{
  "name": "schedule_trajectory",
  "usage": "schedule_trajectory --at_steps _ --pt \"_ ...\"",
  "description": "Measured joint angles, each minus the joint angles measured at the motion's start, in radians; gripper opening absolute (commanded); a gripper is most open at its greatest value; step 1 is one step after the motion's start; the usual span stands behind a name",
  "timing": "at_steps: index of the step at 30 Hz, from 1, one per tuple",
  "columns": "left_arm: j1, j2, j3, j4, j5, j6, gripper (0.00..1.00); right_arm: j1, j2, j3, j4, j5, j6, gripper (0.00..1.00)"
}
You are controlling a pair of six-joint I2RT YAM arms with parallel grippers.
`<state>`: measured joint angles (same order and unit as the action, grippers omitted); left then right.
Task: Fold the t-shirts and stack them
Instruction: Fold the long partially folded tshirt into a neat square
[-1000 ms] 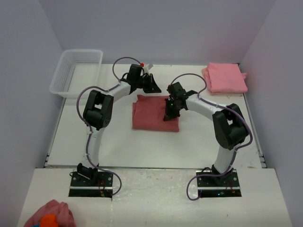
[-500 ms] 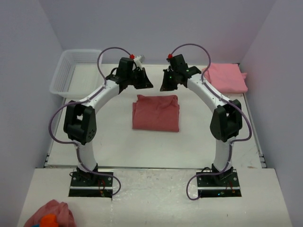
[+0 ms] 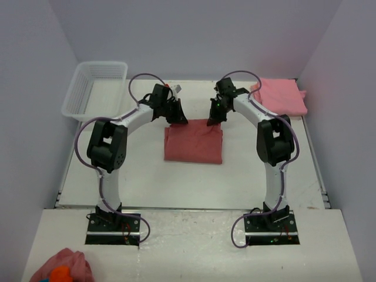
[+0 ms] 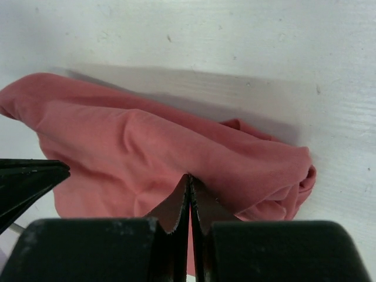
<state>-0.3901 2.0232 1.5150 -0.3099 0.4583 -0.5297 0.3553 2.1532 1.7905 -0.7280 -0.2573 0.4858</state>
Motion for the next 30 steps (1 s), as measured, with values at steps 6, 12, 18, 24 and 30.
schedule_trajectory --at_steps 6,12,18,24,30 --pt "0.026 0.037 -0.008 0.006 0.002 0.0 0.0 -0.03 0.0 -0.055 0.017 -0.015 0.0 0.0" --pt "0.099 0.091 -0.051 0.032 0.001 0.0 0.0 -0.045 0.001 -0.072 0.022 -0.012 0.003 0.0" --pt "0.137 0.108 -0.087 0.064 0.026 -0.008 0.0 -0.057 0.052 -0.06 0.014 -0.002 0.004 0.0" --pt "0.138 0.124 -0.087 0.098 0.052 -0.009 0.0 -0.062 0.106 0.003 -0.032 -0.011 0.009 0.0" --pt "0.139 0.127 -0.087 0.109 0.063 -0.009 0.0 -0.066 0.132 0.047 -0.07 -0.012 0.012 0.0"
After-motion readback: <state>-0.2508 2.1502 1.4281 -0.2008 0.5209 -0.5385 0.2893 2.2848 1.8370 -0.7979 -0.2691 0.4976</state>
